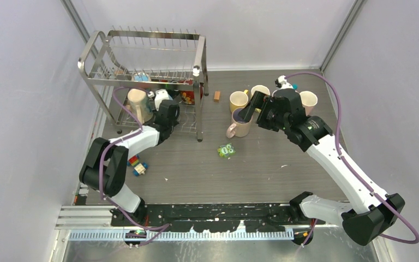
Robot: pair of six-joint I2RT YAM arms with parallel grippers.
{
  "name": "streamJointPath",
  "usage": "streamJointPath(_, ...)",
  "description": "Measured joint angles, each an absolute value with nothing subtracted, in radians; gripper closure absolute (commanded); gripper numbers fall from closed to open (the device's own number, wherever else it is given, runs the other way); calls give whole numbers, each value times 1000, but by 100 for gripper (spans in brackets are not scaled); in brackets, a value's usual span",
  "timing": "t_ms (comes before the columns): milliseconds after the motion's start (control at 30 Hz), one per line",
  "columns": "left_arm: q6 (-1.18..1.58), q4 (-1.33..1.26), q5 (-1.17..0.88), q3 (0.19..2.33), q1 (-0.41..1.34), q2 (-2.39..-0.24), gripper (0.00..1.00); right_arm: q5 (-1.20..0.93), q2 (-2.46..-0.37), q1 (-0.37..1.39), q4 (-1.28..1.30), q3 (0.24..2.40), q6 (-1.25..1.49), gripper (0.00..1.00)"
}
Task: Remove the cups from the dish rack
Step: Unload the cup from the dish rack.
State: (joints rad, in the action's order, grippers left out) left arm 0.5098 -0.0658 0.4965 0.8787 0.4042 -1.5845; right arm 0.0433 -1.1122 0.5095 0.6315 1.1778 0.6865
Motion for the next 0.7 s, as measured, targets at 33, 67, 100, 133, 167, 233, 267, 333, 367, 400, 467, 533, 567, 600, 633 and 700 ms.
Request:
streamJointPath(33,509,-66,494,881,403,-1584,99,43,-1112,509,633,1178,686,0)
streamJointPath(67,506,-67,489,881,401,-1584,100,43,-1112,509,634,1178,686,0)
streamJointPath(100,503,-67,487,881,400,-1584,100,43,-1112,509,635,1178,687,0)
streamJointPath(133,498,-67,485,881,399,-1584,100,43,-1112,509,636,1178,687,0)
streamJointPath(167,496,-67,482,881,399,-1584,100,43,-1112,509,637,1178,687,0)
streamJointPath(233,491,-67,476,881,398,-1582,100,43,-1112,509,637,1178,687,0)
streamJointPath(267,490,-65,470,881,398,-1578,100,43,-1112,509,637,1178,686,0)
streamJointPath(333,488,-54,455,880,398,-1565,100,43,-1112,509,637,1178,687,0)
streamJointPath(367,488,-48,450,879,398,-1556,100,43,-1112,509,637,1178,687,0)
streamJointPath(400,486,-45,443,876,399,-1542,100,43,-1112,509,637,1178,687,0)
streamJointPath(467,481,-40,435,870,403,-1512,100,43,-1112,509,637,1177,687,0)
streamJointPath(533,476,-39,429,860,408,-1477,100,43,-1112,509,635,1174,687,0)
streamJointPath(567,471,-38,427,856,411,-1460,100,43,-1113,509,635,1171,687,0)
streamJointPath(600,467,-38,426,850,416,-1441,100,43,-1113,509,634,1167,687,0)
streamJointPath(633,462,-36,426,838,425,-1411,100,43,-1113,509,633,1158,688,0)
streamJointPath(700,461,-33,427,831,434,-1392,100,43,-1113,509,633,1155,688,0)
